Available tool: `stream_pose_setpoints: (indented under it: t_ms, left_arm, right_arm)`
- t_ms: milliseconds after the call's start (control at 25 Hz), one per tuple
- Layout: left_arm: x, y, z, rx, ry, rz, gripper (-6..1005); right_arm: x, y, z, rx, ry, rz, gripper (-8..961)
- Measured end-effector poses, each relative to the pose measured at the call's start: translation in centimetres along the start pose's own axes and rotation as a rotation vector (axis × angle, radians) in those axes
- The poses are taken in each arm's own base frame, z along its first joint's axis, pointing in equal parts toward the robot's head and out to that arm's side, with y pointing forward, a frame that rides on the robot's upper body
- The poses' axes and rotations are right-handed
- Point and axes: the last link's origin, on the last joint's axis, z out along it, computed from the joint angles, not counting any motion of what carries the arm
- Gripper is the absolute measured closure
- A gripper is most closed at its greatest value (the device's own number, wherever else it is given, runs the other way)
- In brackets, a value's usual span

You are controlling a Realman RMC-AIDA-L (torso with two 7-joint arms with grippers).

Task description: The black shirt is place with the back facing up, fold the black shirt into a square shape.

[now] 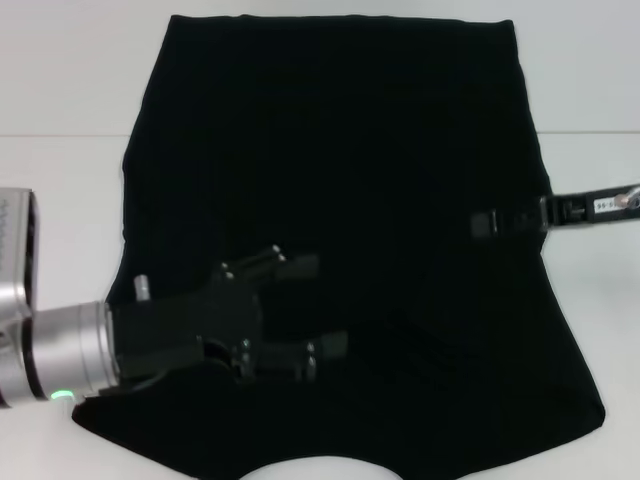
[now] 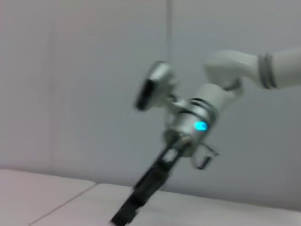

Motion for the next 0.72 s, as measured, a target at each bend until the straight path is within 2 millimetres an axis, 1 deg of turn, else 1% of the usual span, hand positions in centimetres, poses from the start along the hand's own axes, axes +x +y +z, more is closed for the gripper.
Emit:
stream_pose_setpoints:
  t_ms: [40, 80, 160, 240, 360, 440, 560, 600, 640, 720]
  left_arm:
    - [0.1, -0.3, -0.3, 0.02, 0.005, -0.023, 51]
    - [0.2, -0.6, -0.7, 0.043, 0.013, -0.045, 50]
    - [0.4, -1.2, -1.8, 0.096, 0.032, -0.103, 50]
    - [0.6, -2.1, -3.5, 0.162, 0.049, -0.198, 50]
    - [0.8, -3.3, -6.4, 0.262, 0.038, -0.373, 51]
    - [0.8, -3.7, -8.5, 0.322, -0.01, -0.475, 51]
    - [0.7, -3.7, -11.6, 0.411, -0.104, -0.547, 51]
    - [0.7, -3.6, -12.2, 0.431, -0.127, -0.558, 51]
    - [0.5, -3.5, -13.4, 0.473, -0.173, -0.583, 51]
    - [0.2, -3.1, -14.9, 0.526, -0.239, -0.628, 51]
  right_arm:
    - [-0.2, 0.2, -0.3, -0.04, -0.057, -0.035, 636]
    - [-0.2, 0.2, -0.3, -0.04, -0.057, -0.035, 586]
    - [-0.1, 0.6, -0.1, -0.084, -0.119, -0.085, 487]
    - [0.4, 1.3, 0.7, -0.14, -0.191, -0.148, 387]
    - [1.0, 2.1, 2.2, -0.174, -0.289, -0.238, 324]
    - [1.3, 2.4, 3.2, -0.166, -0.333, -0.274, 282]
    - [1.5, 2.4, 4.5, -0.141, -0.343, -0.301, 220]
    - [1.5, 2.5, 4.9, -0.137, -0.336, -0.305, 199]
    - [1.5, 2.5, 5.3, -0.136, -0.328, -0.306, 178]
    - [1.5, 2.5, 5.7, -0.124, -0.319, -0.309, 124]
